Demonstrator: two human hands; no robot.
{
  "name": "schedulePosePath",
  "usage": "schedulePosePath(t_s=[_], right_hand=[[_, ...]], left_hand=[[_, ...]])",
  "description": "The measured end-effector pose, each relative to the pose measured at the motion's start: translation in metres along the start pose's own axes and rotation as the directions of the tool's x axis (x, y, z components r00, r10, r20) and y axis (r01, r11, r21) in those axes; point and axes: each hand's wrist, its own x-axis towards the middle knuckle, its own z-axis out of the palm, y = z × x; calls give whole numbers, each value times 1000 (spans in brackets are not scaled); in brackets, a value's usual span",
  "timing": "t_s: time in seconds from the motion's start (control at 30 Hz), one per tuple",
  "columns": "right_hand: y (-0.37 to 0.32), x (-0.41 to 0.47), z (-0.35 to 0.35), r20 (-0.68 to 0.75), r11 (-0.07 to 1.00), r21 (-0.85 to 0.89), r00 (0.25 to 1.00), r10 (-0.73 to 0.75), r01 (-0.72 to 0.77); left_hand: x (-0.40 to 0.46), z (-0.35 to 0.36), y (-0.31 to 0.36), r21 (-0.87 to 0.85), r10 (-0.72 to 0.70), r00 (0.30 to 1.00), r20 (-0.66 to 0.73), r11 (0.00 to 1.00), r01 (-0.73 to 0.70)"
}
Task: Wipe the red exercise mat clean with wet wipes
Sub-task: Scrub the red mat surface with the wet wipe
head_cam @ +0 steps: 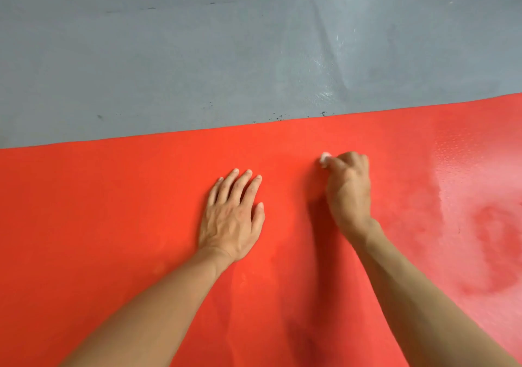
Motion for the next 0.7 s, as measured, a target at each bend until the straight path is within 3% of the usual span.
schedulePosePath(t_s=[0.07,0.13,0.2,0.23,0.27,0.3,0.33,0.4,0.43,0.5,0.57,0.63,0.67,0.7], right_hand=[[-6,1,0,-92,987,-31,983,156,-159],[-40,-16,10,-41,994,47,994,98,-96],[-67,-37,17,112,967,145,968,-225,208],[-70,-41,17,186,917,143,900,-394,372],[-64,-34,17,230,861,143,829,-509,489],[-50,-20,17,236,851,128,818,-525,510],[-36,-5,14,223,897,102,869,-441,429],[-4,22,6,98,991,6,986,-137,137],[2,28,5,16,1000,-26,1000,6,-5],[-16,24,13,-79,995,-28,992,96,-98],[-49,2,22,12,997,64,999,-40,39],[-66,-20,25,156,933,125,922,-354,337],[-62,-19,24,203,889,108,865,-458,445],[-53,-9,24,209,879,93,854,-476,467]], left_hand=[[0,0,0,-1,-5,1000,1,1000,5],[0,0,0,-2,-6,1000,-2,1000,6],[0,-1,1,-10,-4,1000,-10,1000,4],[0,-1,1,-13,-2,1000,-12,1000,2],[0,-1,1,-13,-1,1000,-12,1000,1],[1,-1,0,-11,-2,1000,-12,1000,2],[1,-1,0,-8,-3,1000,-13,1000,3],[1,0,1,-3,-5,1000,-14,1000,5],[1,0,0,-2,-7,1000,-13,1000,7],[1,0,0,-2,-13,1000,-9,1000,12],[0,0,1,0,-15,1000,-6,1000,15],[0,0,1,-3,-11,1000,-4,1000,11],[1,0,0,-6,-10,1000,-5,1000,10],[0,0,0,-6,-10,1000,-8,1000,10]])
